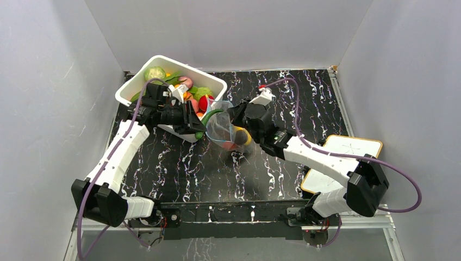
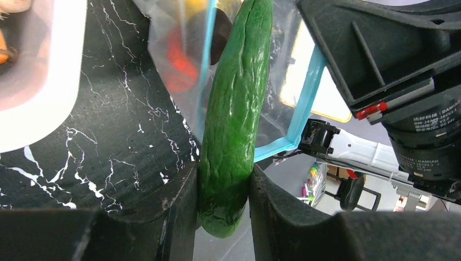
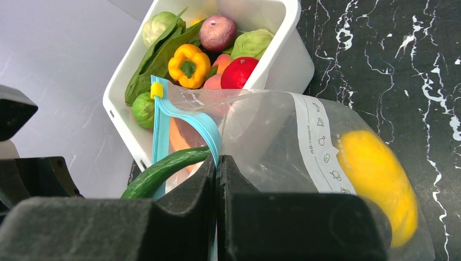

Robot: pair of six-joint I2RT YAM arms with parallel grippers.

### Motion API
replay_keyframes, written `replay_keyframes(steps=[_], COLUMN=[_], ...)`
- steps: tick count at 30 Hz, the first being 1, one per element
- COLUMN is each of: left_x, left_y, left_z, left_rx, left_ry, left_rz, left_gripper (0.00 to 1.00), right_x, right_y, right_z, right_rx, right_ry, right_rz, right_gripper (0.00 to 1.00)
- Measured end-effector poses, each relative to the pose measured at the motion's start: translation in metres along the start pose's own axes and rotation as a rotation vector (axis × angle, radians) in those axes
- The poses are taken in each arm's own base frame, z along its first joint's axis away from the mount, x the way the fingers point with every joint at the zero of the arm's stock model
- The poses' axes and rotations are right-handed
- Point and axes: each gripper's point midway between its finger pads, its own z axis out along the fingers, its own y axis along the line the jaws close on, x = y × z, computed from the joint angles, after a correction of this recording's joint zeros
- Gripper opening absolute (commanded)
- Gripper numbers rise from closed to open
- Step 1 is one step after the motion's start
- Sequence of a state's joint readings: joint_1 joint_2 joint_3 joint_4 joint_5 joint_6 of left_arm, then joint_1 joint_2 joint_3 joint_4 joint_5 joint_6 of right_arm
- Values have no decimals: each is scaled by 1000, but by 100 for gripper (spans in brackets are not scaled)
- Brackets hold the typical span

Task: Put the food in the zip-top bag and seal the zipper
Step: Place the fake vegetable in the zipper food storage bag.

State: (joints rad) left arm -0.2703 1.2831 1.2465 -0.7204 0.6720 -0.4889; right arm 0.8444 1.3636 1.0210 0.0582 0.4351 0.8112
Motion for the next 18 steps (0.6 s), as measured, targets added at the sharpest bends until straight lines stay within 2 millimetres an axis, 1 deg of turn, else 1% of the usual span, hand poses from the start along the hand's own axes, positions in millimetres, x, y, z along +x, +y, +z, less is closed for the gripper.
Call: replay_keyframes(steps=[4,7,11,14,18], left_x=[0,-3,-11,-13,-16], left_y=[-4,-2,6,14,17], left_z=[10,19,27,32,35], left_rx=[-25,-61,-110,-143,-151], left_ry=[27,41,41,45,43], left_rz=[10,10,1,-12,-21], left_gripper=[15,17,27,45,62], right_x=[9,12,13,13,11], right_y=[5,8,11,11,11], right_z=[3,3,1,1,1], right_rx=[-7,-14,-19,-18,-16], right_ry=[18,24,23,22,18], right_rz=[-34,-44,-55,-58,-56], right_gripper=[0,0,0,0,0])
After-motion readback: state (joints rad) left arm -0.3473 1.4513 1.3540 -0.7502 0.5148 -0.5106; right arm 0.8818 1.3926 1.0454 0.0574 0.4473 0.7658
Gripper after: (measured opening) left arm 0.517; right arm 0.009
